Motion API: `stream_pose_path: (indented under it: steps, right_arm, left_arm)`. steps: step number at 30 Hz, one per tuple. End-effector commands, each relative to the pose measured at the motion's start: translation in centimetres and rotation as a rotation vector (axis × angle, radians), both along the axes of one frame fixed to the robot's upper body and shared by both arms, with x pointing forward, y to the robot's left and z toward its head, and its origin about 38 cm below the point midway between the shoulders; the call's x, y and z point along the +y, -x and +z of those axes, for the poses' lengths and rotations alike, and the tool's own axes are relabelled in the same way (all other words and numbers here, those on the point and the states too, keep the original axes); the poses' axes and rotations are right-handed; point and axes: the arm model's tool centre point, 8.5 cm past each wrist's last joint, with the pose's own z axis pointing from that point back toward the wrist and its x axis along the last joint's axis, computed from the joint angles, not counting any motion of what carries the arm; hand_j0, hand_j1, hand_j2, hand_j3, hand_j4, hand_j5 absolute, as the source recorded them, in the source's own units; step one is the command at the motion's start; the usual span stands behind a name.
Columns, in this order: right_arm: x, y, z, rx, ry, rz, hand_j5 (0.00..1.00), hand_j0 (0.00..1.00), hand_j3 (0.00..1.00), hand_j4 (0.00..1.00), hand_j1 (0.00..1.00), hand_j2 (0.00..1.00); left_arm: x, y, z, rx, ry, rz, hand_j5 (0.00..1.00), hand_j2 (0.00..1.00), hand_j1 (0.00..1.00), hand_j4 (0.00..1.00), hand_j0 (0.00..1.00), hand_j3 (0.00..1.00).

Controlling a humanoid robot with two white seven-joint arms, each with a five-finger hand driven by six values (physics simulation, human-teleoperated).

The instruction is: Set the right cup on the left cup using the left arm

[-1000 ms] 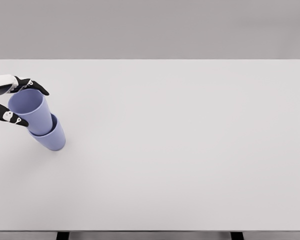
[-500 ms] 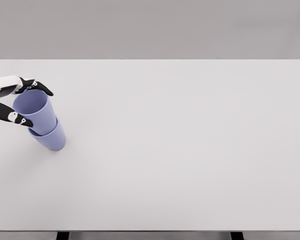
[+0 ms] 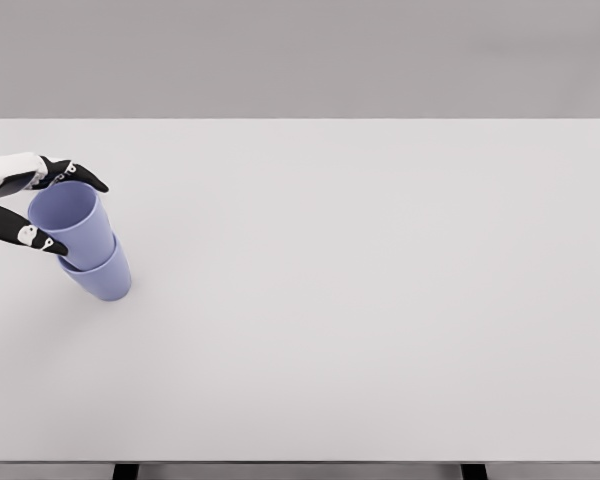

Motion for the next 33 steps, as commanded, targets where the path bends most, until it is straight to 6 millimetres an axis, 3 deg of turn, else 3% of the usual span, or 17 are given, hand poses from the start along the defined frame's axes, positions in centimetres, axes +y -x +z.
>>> stream_pose_path:
  steps: [1,3,13,15,33]
  right_arm:
    - [-0.01,0.01,0.00,0.000,0.000,0.000,1.00,1.00,1.00,1.00,1.00,1.00]
    - [-0.01,0.02,0.00,0.001,0.000,0.000,1.00,1.00,1.00,1.00,1.00,1.00]
    - [-0.01,0.01,0.00,0.000,0.000,0.000,1.00,1.00,1.00,1.00,1.00,1.00]
    - [-0.01,0.01,0.00,0.000,0.000,-0.002,1.00,1.00,1.00,1.00,1.00,1.00]
    - [-0.01,0.01,0.00,0.000,0.000,0.000,1.00,1.00,1.00,1.00,1.00,1.00]
  left_arm:
    - [0.12,0.00,-0.03,0.002,0.001,0.004,0.79,0.79,0.79,0.79,0.79,0.79]
    - [0.17,0.03,-0.07,0.003,-0.003,0.004,0.84,0.84,0.84,0.84,0.84,0.84]
    - [0.09,0.09,-0.24,0.007,0.000,0.002,0.85,0.85,0.85,0.85,0.85,0.85]
    - [0.09,0.08,-0.19,0.004,-0.001,0.001,0.93,0.93,0.93,0.93,0.93,0.93]
    - [0.14,0.14,-0.07,0.002,-0.002,-0.001,1.00,1.00,1.00,1.00,1.00,1.00]
